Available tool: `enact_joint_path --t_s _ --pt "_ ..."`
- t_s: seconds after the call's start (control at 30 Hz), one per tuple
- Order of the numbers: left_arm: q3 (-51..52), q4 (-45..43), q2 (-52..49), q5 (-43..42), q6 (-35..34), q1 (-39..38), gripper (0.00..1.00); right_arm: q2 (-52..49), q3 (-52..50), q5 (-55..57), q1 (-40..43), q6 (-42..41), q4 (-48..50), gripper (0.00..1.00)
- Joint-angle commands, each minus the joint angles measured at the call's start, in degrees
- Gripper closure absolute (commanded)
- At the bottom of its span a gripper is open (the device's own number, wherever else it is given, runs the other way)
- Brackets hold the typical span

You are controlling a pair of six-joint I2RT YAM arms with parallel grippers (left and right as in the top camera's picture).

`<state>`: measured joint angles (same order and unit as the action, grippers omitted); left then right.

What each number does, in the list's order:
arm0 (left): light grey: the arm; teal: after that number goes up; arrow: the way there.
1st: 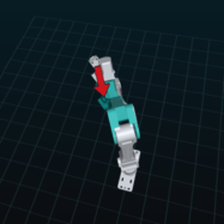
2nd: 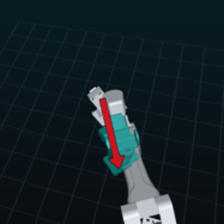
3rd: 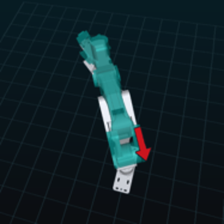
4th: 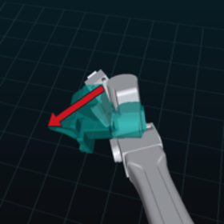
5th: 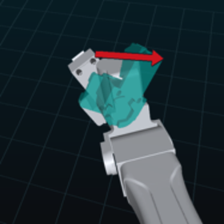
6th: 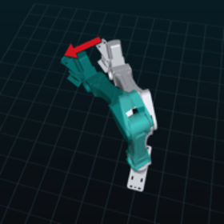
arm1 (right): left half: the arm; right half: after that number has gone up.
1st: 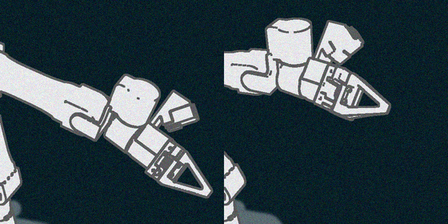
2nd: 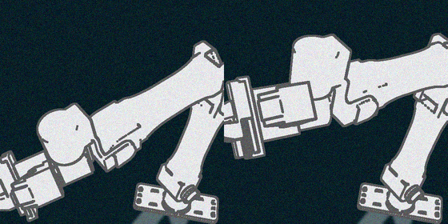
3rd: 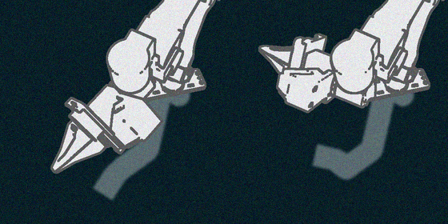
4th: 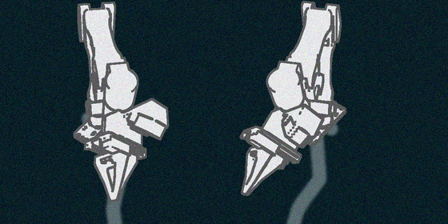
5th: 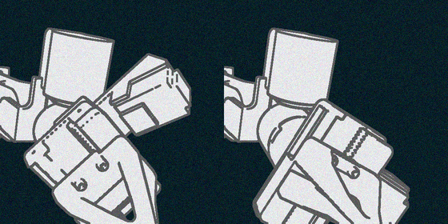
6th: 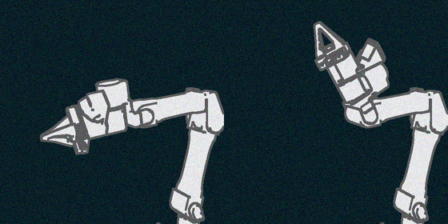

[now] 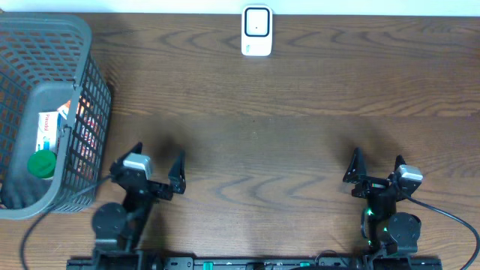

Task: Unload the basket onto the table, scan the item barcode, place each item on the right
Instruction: 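Reach the left gripper into the basket and grasp the green-capped container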

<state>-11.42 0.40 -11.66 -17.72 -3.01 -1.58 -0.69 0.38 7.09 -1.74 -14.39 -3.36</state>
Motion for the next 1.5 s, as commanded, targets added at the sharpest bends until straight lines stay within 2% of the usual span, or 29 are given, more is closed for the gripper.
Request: enact_joint_path --t_s 0.0,0.07,0.17,0.3,0.43,0.53,0.67,0.73,0.83,0.97,1.0,1.1,1.3,1.47 --pt "-18.01 4.39 -11.47 -4.13 0.76 0.22 0.01 0.35 -0.07 -0.13 0.68 0.76 -0.26 0.01" --pt "-28.76 12.85 -18.80 -4.22 0.74 0.22 0.01 0.35 -0.07 -0.13 0.68 0.76 -0.26 0.01" --pt "-49.16 32.15 -31.06 -7.04 0.79 0.22 0.01 0.35 -0.07 -0.13 0.68 0.76 -0.26 0.01" --pt "-68.26 50.49 -43.17 -7.80 0.81 0.24 0.01 0.35 -0.07 -0.13 0.68 0.76 -0.24 0.01" --pt "-75.91 53.05 -47.69 -3.52 2.27 0.42 0.01 0.35 -0.07 -0.11 0.68 0.76 -0.26 0.01" --pt "-83.47 55.71 -51.28 5.73 -3.04 1.86 0.01 0.35 -0.07 -0.13 0.68 0.76 -0.26 0.01" --pt "-95.19 61.55 -57.16 14.32 -5.75 7.78 0.01 0.35 -0.07 -0.13 0.68 0.76 -0.26 0.01" --pt "-100.48 64.92 -60.48 16.81 -8.44 13.51 0.01 0.35 -0.07 -0.13 0.68 0.74 -0.26 0.01" --pt "-104.61 69.31 -65.31 17.31 -14.78 24.33 0.01 0.35 -0.07 -0.13 0.68 0.74 -0.26 0.01" --pt "-104.69 75.71 -71.41 16.72 -23.91 37.48 0.01 0.35 -0.07 -0.13 0.68 0.74 -0.26 0.01" --pt "-104.67 79.10 -75.47 16.72 -25.51 42.71 0.01 0.35 -0.07 -0.13 0.68 0.74 -0.26 0.01" --pt "-104.04 80.78 -80.89 16.74 -26.47 46.03 0.01 0.35 -0.07 -0.13 0.68 0.76 -0.26 0.01" --pt "-102.86 80.08 -88.19 16.92 -28.63 46.18 0.01 0.35 -0.07 -0.13 0.68 0.76 -0.26 0.01" --pt "-101.37 79.84 -93.88 17.77 -27.74 45.86 0.01 0.35 -0.07 -0.13 0.68 0.74 -0.26 0.01"
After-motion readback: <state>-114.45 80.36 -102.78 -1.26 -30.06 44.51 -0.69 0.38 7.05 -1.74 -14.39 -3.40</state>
